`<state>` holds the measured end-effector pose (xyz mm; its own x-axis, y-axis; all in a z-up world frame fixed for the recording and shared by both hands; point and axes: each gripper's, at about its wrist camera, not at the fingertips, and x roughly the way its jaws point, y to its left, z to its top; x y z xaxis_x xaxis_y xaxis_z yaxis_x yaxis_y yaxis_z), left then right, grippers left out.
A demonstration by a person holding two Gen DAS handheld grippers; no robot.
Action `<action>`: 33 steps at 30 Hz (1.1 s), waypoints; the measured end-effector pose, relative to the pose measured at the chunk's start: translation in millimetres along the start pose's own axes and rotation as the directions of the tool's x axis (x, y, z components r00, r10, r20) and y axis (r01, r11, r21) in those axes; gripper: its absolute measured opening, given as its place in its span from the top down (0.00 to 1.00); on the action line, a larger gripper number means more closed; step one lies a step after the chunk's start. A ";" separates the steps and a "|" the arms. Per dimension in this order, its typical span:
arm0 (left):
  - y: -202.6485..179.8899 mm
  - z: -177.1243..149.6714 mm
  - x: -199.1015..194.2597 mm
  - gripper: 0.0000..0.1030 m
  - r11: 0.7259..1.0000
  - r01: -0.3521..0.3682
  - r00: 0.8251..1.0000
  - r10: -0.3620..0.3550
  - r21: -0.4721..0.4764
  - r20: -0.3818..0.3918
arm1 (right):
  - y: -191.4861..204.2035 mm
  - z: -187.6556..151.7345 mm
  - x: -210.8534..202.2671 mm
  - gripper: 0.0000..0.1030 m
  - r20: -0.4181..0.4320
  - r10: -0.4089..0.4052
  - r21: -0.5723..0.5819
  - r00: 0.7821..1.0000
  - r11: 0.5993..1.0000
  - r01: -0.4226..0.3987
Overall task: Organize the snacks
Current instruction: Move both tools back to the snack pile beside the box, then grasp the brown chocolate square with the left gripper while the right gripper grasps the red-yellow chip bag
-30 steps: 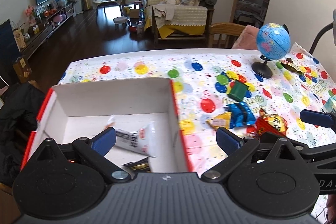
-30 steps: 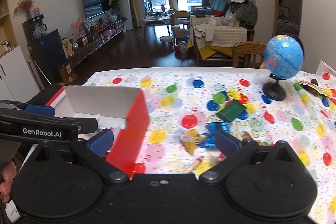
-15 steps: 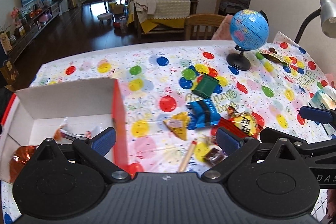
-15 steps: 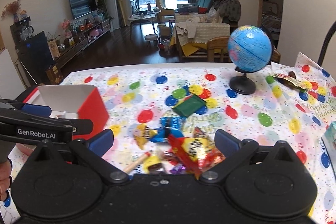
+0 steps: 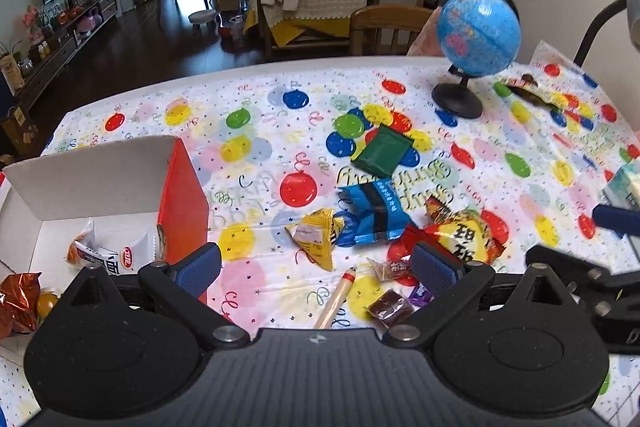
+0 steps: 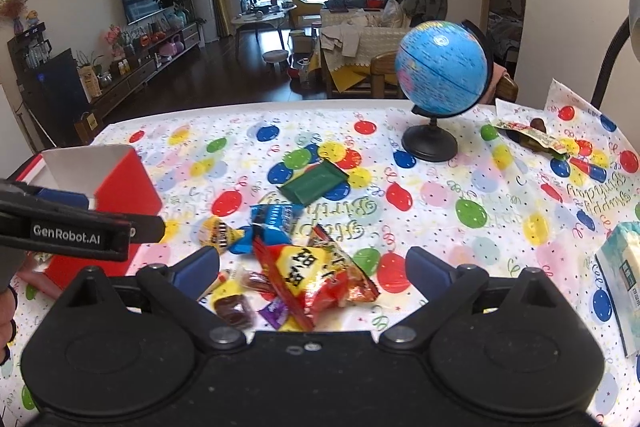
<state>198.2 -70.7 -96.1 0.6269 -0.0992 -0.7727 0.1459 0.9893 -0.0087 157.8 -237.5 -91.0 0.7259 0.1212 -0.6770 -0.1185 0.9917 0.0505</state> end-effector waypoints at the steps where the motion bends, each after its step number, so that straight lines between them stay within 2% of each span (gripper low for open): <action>1: -0.9 -0.7 4.0 0.01 1.000 -0.004 1.000 0.004 0.004 -0.010 | -2.5 0.6 2.8 0.04 -0.005 -0.001 0.004 1.000 1.000 0.001; 6: -4.8 -5.8 23.9 0.01 1.000 -0.002 0.998 0.004 0.022 -0.059 | -10.9 3.2 15.9 0.04 -0.026 0.008 0.017 1.000 1.000 -0.008; 15: -27.7 -23.0 43.9 0.02 0.994 0.061 0.991 -0.050 0.093 -0.120 | -14.1 4.2 47.4 0.04 -0.084 0.038 0.004 0.996 0.999 -0.038; 25: -37.5 -35.1 65.6 0.02 0.991 0.105 0.983 -0.091 0.081 -0.157 | -8.7 -0.4 80.9 0.04 -0.151 0.062 -0.025 0.987 0.997 -0.067; 29: -40.1 -36.5 73.5 0.08 0.990 0.126 0.978 -0.112 0.071 -0.178 | -8.6 -3.8 91.5 0.04 -0.175 0.057 -0.030 0.983 0.998 -0.063; 33: -44.1 -39.8 81.7 0.19 0.990 0.119 0.974 -0.102 0.075 -0.201 | -6.8 -6.6 98.5 0.05 -0.188 0.049 -0.039 0.981 0.998 -0.057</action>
<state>212.5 -118.1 -184.0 0.4422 -0.1756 -0.8796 0.2761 0.9597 -0.0528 225.7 -232.6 -162.9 0.5785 0.1593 -0.8000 -0.1865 0.9806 0.0604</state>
